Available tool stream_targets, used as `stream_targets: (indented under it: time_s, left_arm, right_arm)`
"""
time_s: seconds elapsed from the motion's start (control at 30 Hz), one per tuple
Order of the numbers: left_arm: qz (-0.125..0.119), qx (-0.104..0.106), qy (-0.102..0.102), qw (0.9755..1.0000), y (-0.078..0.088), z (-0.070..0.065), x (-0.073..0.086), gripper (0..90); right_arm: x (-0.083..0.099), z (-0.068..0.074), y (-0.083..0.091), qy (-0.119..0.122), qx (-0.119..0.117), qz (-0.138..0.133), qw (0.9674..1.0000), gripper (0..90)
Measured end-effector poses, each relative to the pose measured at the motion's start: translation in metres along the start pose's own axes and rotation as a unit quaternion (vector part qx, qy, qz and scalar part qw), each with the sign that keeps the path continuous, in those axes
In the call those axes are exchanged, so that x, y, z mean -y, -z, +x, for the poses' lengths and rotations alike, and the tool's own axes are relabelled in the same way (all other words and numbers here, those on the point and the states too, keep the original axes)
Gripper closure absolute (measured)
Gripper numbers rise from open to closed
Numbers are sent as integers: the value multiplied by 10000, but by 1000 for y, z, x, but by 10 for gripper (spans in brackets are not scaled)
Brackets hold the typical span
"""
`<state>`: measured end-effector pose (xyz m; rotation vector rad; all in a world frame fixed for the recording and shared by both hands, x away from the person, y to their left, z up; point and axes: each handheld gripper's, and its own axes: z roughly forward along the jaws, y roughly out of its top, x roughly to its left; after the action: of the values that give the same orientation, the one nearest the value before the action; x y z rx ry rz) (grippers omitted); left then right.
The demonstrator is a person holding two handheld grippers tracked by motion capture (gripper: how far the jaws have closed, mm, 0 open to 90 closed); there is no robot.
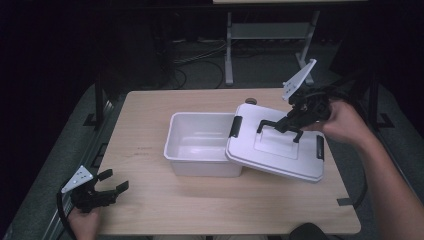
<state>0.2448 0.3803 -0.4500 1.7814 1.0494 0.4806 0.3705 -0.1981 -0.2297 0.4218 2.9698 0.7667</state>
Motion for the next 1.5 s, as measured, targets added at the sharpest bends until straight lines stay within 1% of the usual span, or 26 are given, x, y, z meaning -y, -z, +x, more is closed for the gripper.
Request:
stream_targets:
  time_s: [0.33, 0.47, 0.6, 0.7, 0.87, 1.03, 1.07, 1.1, 1.27, 1.33, 1.37, 1.5]
  left_arm:
    - [9, 16, -3, 10000, 0, 0, 0, 134]
    - [10, 21, 1, 10000, -1, 0, 0, 134]
    - [31, 19, -16, 10000, -1, 0, 0, 134]
    - [10, 18, 9, 10000, -1, 0, 0, 134]
    - [7, 25, 11, 10000, 0, 0, 0, 134]
    - [-6, 28, 23, 10000, 0, 0, 0, 134]
    - [-6, 28, 23, 10000, 0, 0, 0, 134]
    - [-5, 30, 17, 10000, -1, 0, 0, 134]
    - [0, 24, 16, 10000, -1, 0, 0, 134]
    - [-4, 26, 26, 10000, -1, 0, 0, 134]
    - [-4, 29, 24, 10000, -1, 0, 0, 134]
    - [-9, 22, 23, 10000, -1, 1, 0, 134]
  right_arm:
    - [-31, -3, -11, 179, -96, 95, 9997, 845]
    - [-43, -4, -15, 289, -134, 75, 9995, 845]
    - [-56, -5, -21, 418, -160, 117, 9989, 845]
    - [-65, -6, -25, 439, -171, 128, 9988, 845]
    - [-80, -7, -30, 541, -219, 143, 9982, 845]
    - [-92, -8, -36, 641, -256, 163, 9975, 845]
    - [-92, -8, -36, 641, -256, 163, 9975, 845]
    - [-97, -9, -38, 656, -267, 153, 9974, 845]
    - [-109, -10, -49, 746, -352, 147, 9965, 845]
    - [-113, -11, -52, 772, -387, 100, 9962, 845]
    - [-114, -11, -54, 746, -404, 91, 9964, 845]
    - [-122, -12, -63, 794, -448, 98, 9958, 845]
